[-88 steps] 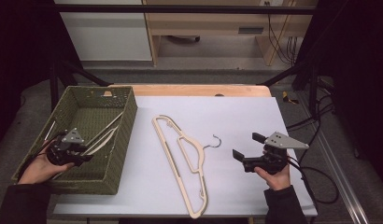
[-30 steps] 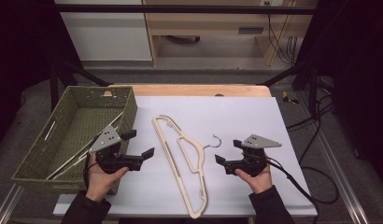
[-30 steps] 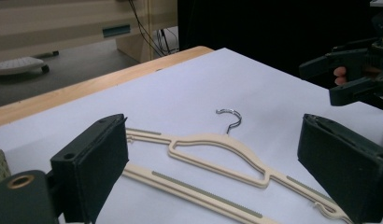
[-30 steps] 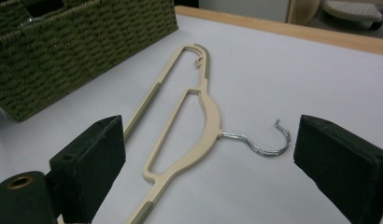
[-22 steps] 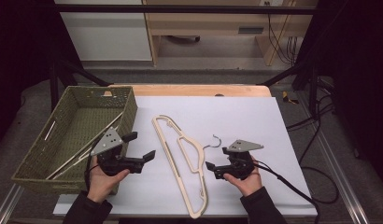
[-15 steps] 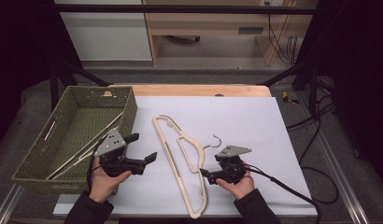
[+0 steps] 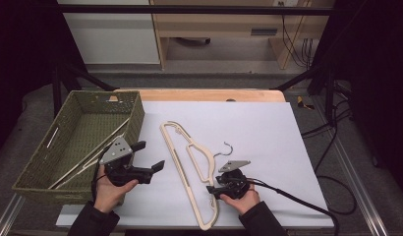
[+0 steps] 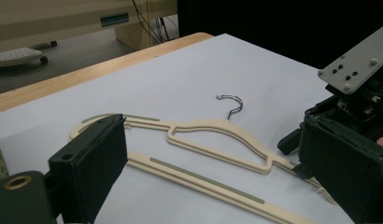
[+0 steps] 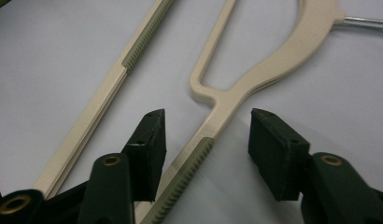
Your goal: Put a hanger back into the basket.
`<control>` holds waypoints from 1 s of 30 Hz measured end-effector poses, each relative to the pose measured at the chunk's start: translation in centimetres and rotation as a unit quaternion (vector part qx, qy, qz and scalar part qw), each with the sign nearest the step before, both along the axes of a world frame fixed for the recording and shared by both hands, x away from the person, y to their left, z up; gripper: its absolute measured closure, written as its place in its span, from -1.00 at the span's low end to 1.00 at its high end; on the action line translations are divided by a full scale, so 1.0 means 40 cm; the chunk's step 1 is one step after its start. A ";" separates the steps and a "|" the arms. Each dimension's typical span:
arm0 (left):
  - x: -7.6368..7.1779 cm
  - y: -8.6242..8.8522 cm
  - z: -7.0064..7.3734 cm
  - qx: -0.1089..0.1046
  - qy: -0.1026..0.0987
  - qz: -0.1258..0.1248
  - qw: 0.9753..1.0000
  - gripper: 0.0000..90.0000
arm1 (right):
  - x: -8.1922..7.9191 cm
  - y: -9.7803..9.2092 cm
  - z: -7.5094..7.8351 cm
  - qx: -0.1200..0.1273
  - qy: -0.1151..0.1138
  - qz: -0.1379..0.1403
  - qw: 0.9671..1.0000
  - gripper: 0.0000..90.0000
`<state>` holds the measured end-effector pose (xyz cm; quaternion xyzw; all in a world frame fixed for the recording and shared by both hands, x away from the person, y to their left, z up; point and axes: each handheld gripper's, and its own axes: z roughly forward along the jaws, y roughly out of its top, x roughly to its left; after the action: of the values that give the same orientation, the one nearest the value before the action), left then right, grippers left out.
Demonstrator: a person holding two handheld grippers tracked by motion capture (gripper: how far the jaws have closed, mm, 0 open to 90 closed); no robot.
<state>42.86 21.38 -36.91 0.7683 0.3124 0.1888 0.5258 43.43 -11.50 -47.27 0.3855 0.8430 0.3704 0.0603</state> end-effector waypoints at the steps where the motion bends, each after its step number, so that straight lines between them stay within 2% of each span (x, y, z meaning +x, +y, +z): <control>1: 0.000 -0.001 -0.001 0.002 0.001 -0.001 1.000 -0.82 | 0.000 0.002 -0.002 0.000 0.003 0.000 1.000 0.11; 6: 0.001 -0.005 -0.004 0.004 0.004 -0.003 1.000 -0.81 | 0.000 0.004 -0.004 -0.009 0.001 -0.004 1.000 0.17; 7: 0.002 -0.007 -0.004 0.003 0.004 -0.004 1.000 -0.81 | 0.001 0.002 -0.006 -0.011 -0.004 0.004 1.000 0.18; 11: 0.011 -0.027 -0.002 0.009 0.003 -0.009 1.000 -0.79 | -0.001 0.003 -0.005 0.001 0.006 0.005 1.000 0.15; 12: 0.014 -0.032 -0.003 0.011 0.004 -0.011 1.000 -0.79 | -0.002 0.004 -0.002 0.002 0.009 0.002 1.000 0.08; 14: 0.023 -0.047 -0.005 0.018 0.006 -0.016 1.000 -0.79 | -0.001 -0.001 0.005 0.003 -0.003 0.000 1.000 -0.02; 16: 0.035 -0.065 -0.009 0.028 0.009 -0.018 0.999 -0.79 | -0.002 -0.011 0.020 0.006 -0.031 -0.001 1.000 -0.17; 17: 0.041 -0.072 -0.010 0.030 0.011 -0.018 0.999 -0.79 | -0.003 -0.021 0.032 0.009 -0.052 0.001 0.999 -0.24; 20: 0.067 -0.099 -0.015 0.027 0.019 -0.024 0.999 -0.78 | -0.006 -0.046 0.059 0.023 -0.083 -0.008 0.996 -0.39; 24: 0.104 -0.150 -0.027 0.039 0.027 -0.029 0.998 -0.77 | -0.012 -0.094 0.091 0.053 -0.114 -0.024 0.992 -0.54; 30: 0.163 -0.243 -0.061 0.064 0.047 -0.045 0.996 -0.73 | -0.018 -0.166 0.123 0.070 -0.148 -0.047 0.985 -0.65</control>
<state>49.38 11.66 -39.35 0.8217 0.2891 0.1484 0.4682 42.70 -18.12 -42.34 0.3692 0.7776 0.4782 0.1743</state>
